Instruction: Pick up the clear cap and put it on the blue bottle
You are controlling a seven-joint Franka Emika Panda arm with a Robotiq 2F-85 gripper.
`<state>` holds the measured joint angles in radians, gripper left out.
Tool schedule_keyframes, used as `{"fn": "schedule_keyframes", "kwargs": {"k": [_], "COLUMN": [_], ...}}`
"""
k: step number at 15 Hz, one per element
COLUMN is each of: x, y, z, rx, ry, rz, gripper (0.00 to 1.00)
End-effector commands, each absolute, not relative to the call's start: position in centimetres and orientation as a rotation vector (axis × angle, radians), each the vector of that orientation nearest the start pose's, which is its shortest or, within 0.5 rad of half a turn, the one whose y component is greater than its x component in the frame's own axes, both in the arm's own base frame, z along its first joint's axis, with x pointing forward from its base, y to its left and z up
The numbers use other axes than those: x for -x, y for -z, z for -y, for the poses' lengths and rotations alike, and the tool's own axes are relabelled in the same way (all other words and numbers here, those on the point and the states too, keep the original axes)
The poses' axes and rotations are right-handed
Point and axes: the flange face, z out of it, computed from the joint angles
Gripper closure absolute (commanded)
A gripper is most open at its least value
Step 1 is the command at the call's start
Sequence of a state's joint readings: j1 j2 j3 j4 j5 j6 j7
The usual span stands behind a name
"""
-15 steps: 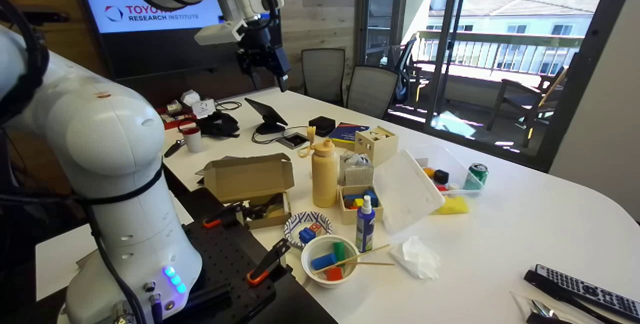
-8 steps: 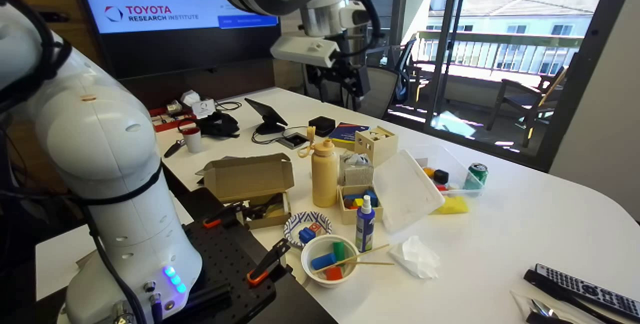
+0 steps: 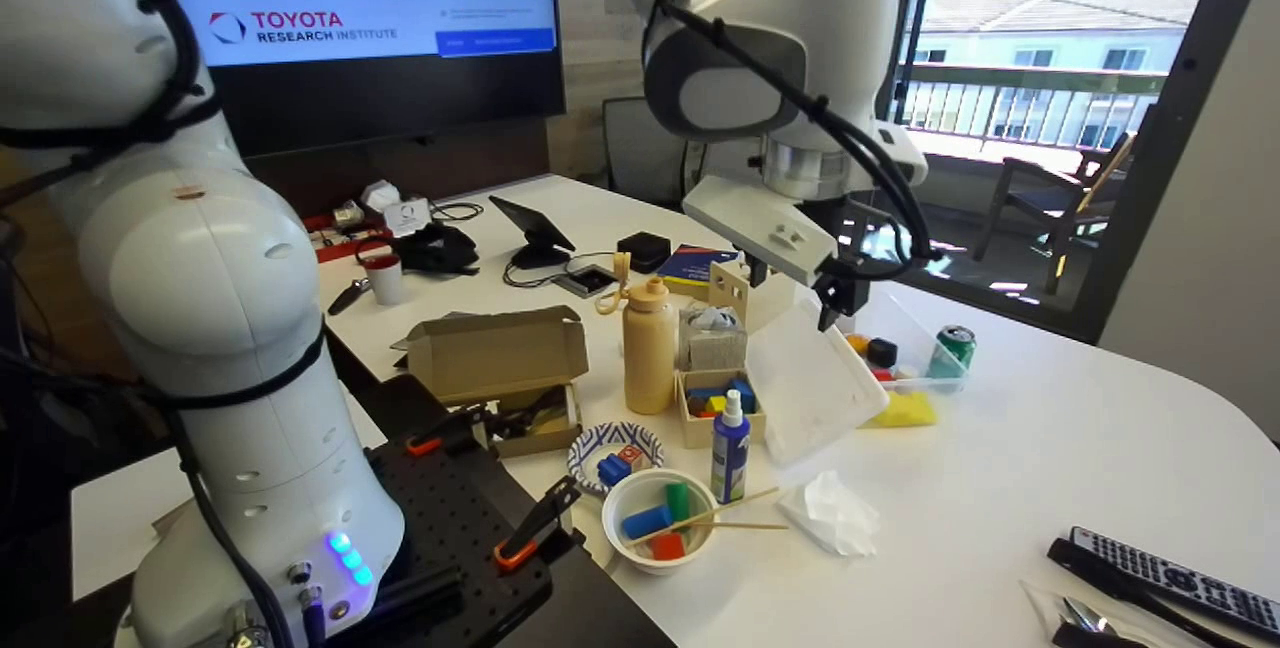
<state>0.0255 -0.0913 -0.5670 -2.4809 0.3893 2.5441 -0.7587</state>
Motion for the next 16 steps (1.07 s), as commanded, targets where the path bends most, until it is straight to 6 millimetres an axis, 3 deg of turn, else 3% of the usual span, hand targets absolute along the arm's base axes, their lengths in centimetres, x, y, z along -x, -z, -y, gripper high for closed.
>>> {"fn": "schedule_keyframes", "kwargs": {"k": [1, 6, 10, 13, 16], "x": [-43.7, -45.3, -45.1, -45.0, -45.4], "y": [-28.0, -17.7, -11.2, -8.8, -8.2], "z": [28.1, 31.6, 33.2, 33.4, 32.9], "rx": [2.948, 2.932, 2.901, 2.866, 2.844], "ry": [0.339, 0.072, -0.106, -0.193, -0.22], "rz": [-0.192, -0.366, -0.456, -0.485, -0.495], "gripper": [0.0, 0.0, 0.0, 0.0, 0.0]}}
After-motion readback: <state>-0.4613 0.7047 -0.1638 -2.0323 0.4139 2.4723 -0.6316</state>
